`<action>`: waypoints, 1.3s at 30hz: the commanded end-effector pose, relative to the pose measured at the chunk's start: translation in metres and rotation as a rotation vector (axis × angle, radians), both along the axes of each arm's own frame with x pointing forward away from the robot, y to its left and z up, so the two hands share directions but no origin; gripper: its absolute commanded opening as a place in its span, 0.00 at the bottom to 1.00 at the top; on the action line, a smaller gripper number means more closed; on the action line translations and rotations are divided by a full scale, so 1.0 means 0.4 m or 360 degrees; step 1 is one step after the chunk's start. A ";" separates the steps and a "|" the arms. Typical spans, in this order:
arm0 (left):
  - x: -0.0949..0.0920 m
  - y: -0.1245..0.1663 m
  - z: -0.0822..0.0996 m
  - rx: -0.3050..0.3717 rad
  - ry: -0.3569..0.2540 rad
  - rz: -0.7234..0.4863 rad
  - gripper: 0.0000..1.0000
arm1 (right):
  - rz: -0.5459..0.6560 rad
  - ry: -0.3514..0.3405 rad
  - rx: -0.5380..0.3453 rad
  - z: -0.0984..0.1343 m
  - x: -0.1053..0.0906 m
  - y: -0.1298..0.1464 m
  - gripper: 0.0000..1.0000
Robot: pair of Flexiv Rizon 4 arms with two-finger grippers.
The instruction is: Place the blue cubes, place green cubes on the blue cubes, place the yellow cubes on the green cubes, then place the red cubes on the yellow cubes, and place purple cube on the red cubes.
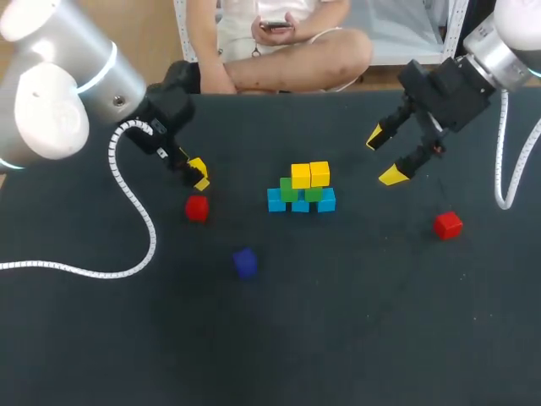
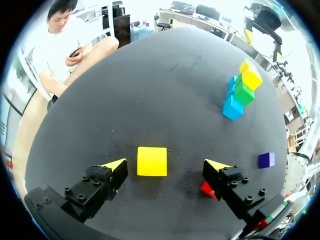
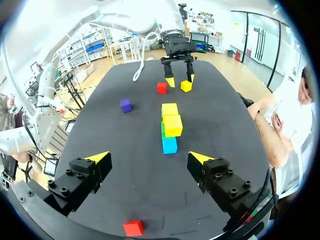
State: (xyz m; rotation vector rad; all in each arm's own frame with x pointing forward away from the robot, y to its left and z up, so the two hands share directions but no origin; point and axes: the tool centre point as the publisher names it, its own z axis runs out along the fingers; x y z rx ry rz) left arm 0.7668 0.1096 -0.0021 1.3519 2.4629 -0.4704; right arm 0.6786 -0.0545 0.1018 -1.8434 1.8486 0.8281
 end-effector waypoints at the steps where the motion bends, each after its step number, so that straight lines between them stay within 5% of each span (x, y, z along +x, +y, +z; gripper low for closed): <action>1: 0.008 0.007 -0.008 0.0000 0.0014 0.0002 1.00 | 0.0001 0.0000 0.0003 -0.001 0.001 0.000 1.00; 21: 0.033 0.007 -0.015 -0.0001 -0.0008 -0.0014 1.00 | 0.0001 0.0000 0.0003 -0.001 0.001 0.000 1.00; 23: 0.035 0.007 -0.018 0.0002 -0.0008 -0.0016 0.82 | 0.0001 0.0000 0.0003 -0.001 0.001 0.000 1.00; 25: 0.036 0.008 -0.019 0.0007 -0.0007 -0.0020 0.49 | 0.0001 0.0000 0.0003 -0.001 0.001 0.000 1.00; 39: 0.032 0.011 -0.025 -0.0008 -0.0016 -0.0044 0.40 | 0.0001 0.0000 0.0003 -0.001 0.001 0.000 1.00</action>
